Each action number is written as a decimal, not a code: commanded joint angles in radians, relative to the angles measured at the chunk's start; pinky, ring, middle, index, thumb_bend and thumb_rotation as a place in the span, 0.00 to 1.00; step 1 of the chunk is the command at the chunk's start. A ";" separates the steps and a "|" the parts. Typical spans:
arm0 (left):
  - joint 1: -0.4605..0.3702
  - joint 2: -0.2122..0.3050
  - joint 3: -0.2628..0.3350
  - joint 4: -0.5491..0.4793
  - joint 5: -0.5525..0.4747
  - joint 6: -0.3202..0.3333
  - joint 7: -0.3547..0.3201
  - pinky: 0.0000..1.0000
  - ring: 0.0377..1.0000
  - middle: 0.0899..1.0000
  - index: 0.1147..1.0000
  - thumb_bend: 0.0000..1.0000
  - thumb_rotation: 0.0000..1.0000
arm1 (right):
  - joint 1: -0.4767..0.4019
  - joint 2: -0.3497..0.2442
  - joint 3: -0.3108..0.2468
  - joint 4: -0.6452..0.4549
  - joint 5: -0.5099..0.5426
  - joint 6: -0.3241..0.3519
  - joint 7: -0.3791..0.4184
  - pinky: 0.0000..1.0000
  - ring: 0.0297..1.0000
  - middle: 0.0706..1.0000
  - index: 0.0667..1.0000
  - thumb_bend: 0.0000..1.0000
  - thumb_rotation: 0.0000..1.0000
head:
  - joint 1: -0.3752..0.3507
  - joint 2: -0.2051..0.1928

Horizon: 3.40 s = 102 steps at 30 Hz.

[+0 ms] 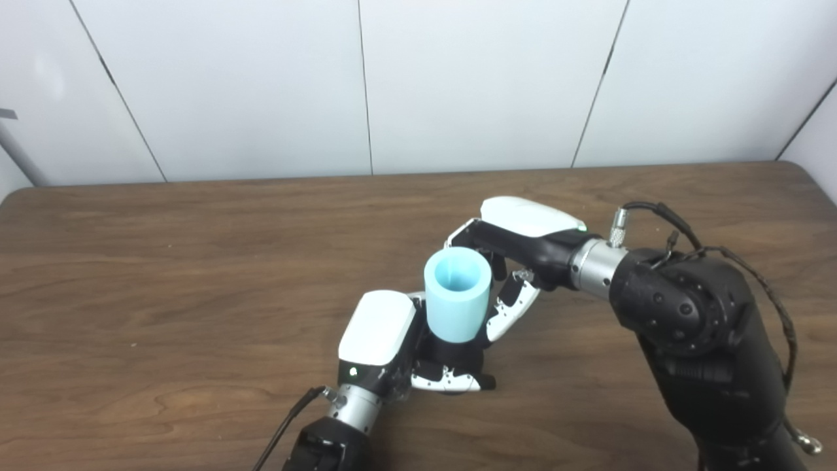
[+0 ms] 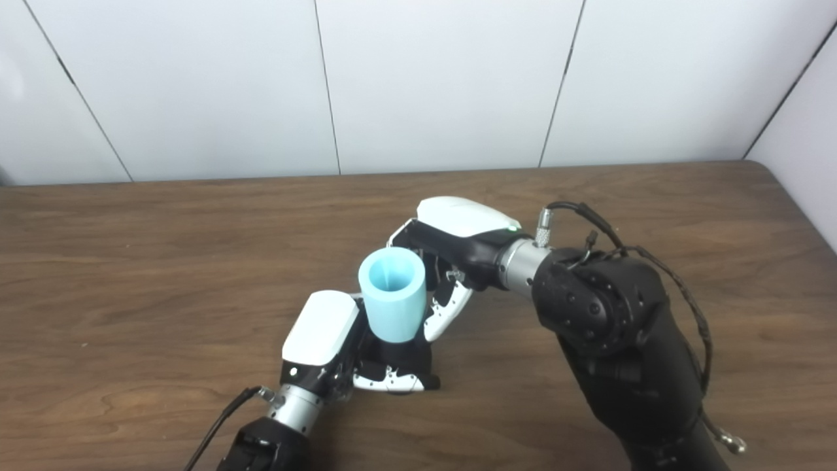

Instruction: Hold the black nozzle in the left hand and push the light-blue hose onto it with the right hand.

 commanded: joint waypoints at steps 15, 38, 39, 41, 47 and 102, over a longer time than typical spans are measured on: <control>0.023 0.011 -0.019 0.035 0.013 0.026 -0.086 0.34 0.41 0.37 0.43 0.52 0.00 | -0.045 -0.012 -0.055 -0.063 0.005 0.004 0.017 0.51 0.60 0.65 0.67 0.97 0.17 | -0.002 0.001; 0.014 0.018 -0.004 0.050 0.022 0.023 -0.069 0.30 0.37 0.34 0.43 0.52 0.00 | -0.040 -0.145 -0.182 -0.212 0.080 0.004 0.083 0.63 0.74 0.76 0.80 0.84 0.42 | 0.004 -0.009; 0.013 0.019 -0.003 0.050 0.022 0.024 -0.070 0.31 0.37 0.34 0.43 0.52 0.00 | -0.037 -0.153 -0.190 -0.220 0.095 0.003 0.072 0.64 0.75 0.76 0.79 0.75 0.50 | 0.003 -0.009; 0.014 0.021 -0.002 0.053 0.021 0.023 -0.067 0.31 0.38 0.34 0.43 0.52 0.00 | -0.029 -0.155 -0.204 -0.239 0.111 0.004 0.051 0.67 0.77 0.77 0.79 0.65 0.60 | 0.002 -0.010; 0.017 0.023 -0.001 0.051 0.020 0.021 -0.066 0.31 0.38 0.34 0.43 0.52 0.00 | 0.016 -0.131 -0.215 -0.297 0.120 -0.012 -0.045 0.73 0.82 0.81 0.82 0.62 0.66 | 0.008 -0.008; 0.015 0.010 -0.004 0.046 0.042 0.065 -0.127 0.36 0.42 0.38 0.43 0.53 0.00 | 0.181 -0.074 -0.139 -0.308 0.158 -0.395 -0.113 0.97 1.00 1.00 0.97 0.66 1.00 | 0.005 0.002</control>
